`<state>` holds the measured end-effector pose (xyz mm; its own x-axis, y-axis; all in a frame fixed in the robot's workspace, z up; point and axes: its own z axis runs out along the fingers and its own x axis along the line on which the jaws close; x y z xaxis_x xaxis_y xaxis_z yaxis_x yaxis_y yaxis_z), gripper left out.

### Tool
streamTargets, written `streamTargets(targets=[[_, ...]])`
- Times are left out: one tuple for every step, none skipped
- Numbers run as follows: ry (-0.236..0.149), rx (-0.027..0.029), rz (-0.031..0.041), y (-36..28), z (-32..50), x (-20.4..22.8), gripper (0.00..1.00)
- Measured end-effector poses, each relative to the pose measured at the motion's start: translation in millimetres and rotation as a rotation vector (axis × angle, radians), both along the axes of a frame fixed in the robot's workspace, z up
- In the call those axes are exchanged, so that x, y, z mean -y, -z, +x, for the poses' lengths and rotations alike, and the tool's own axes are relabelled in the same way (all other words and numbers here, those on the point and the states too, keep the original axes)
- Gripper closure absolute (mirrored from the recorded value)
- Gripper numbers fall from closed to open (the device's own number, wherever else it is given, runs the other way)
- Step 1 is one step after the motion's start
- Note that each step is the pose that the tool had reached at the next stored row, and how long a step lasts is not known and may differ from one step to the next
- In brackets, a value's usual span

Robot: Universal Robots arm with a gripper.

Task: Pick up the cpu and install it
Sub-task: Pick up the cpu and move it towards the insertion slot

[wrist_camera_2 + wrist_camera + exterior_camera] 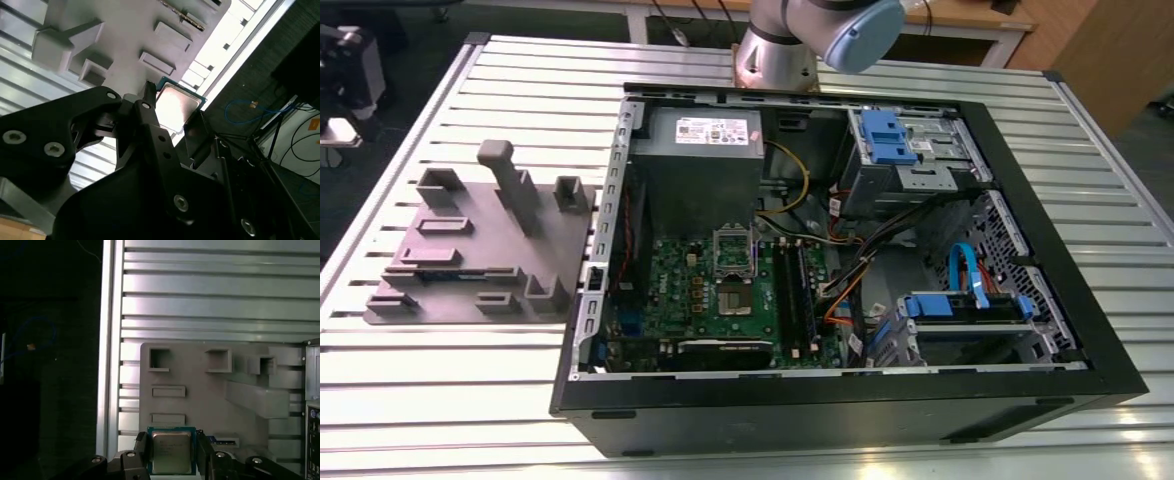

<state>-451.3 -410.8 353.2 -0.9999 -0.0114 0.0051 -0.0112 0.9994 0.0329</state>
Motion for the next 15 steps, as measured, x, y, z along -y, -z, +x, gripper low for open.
streamTargets(targets=[[0.0,-0.0001,-0.0001,-4.6,0.0,0.0,0.53],[0.0,0.0,0.0,-9.0,0.0,0.0,0.53],[0.0,-0.0001,-0.0001,-13.6,0.0,0.0,0.53],[0.0,0.0,0.0,-18.4,0.0,0.0,0.53],[0.0,0.0,-0.0001,-22.9,0.0,0.0,0.53],[0.0,-0.0001,-0.0001,-27.3,0.0,0.0,0.53],[0.0,0.0001,0.0,-31.7,0.0,0.0,0.53],[0.0,-0.0001,0.0,-33.1,0.1,-0.1,0.53],[0.0,0.0001,0.0,-33.0,0.1,-0.1,0.53],[0.0,0.0002,0.0,-33.0,0.1,-0.1,0.53],[0.0,0.0001,0.0,-33.0,0.0,-0.2,0.53],[0.0,-0.0001,-0.0001,-33.2,1.1,-0.2,0.53],[0.0,-0.0001,-0.0001,-33.2,4.6,-0.2,0.53],[0.0,-0.0004,-0.0002,-33.2,9.1,-0.2,0.53],[0.0,-0.0004,-0.0002,-33.2,13.6,-0.2,0.53]])
